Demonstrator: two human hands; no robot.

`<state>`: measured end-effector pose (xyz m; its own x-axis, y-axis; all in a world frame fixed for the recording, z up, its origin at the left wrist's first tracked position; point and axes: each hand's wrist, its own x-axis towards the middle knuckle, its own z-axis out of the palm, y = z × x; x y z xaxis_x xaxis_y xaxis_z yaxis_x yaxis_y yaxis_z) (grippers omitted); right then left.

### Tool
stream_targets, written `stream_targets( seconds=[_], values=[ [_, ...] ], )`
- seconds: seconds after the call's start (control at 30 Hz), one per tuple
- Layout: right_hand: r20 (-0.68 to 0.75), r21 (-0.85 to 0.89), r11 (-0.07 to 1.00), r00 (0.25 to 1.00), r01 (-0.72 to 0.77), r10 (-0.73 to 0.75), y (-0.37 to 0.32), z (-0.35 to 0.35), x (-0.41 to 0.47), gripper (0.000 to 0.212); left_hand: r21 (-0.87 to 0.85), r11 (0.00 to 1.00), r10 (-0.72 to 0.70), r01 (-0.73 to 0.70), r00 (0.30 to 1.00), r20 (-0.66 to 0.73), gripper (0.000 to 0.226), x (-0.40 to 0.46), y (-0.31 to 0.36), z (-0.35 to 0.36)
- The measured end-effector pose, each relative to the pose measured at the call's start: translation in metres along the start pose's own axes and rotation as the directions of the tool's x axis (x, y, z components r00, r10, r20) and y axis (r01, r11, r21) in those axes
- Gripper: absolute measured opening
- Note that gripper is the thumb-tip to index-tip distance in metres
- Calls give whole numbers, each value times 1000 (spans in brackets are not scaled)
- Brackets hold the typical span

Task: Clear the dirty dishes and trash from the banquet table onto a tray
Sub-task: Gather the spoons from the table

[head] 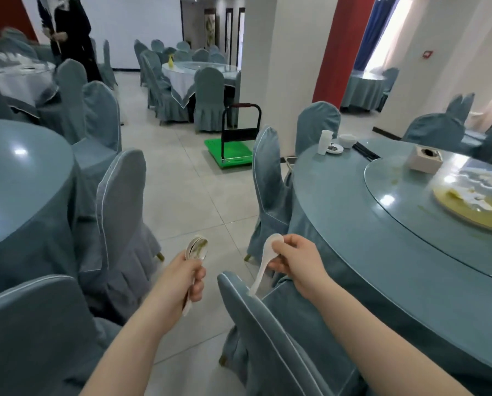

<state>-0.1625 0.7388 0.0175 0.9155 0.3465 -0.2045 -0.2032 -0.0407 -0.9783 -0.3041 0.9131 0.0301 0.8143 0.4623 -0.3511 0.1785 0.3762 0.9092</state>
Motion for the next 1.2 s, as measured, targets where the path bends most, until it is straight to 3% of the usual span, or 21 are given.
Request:
stream_targets(
  seconds=[0.23,0.4,0.63,0.8,0.97,1.2],
  values=[
    [151,-114,993,988,35,-17,-9,96,43,11,100,995,-17,14,999,36,25,72,26,-41],
    [152,-136,988,987,70,-49,-19,143,118,18,263,964,-29,20,999,32,41,154,51,-59],
    [157,-169,983,986,76,-49,-38,181,208,21,408,913,-46,-6,992,117,26,258,90,-63],
    [-26,-301,949,994,91,-104,-46,155,258,27,466,881,-67,-79,955,289,25,315,107,-7],
    [-258,-348,937,956,45,-142,-57,108,312,26,515,834,-80,-197,881,467,22,375,124,60],
    [-357,-286,958,925,27,-133,-69,91,411,16,549,737,-78,-394,758,648,35,493,150,102]
  ],
)
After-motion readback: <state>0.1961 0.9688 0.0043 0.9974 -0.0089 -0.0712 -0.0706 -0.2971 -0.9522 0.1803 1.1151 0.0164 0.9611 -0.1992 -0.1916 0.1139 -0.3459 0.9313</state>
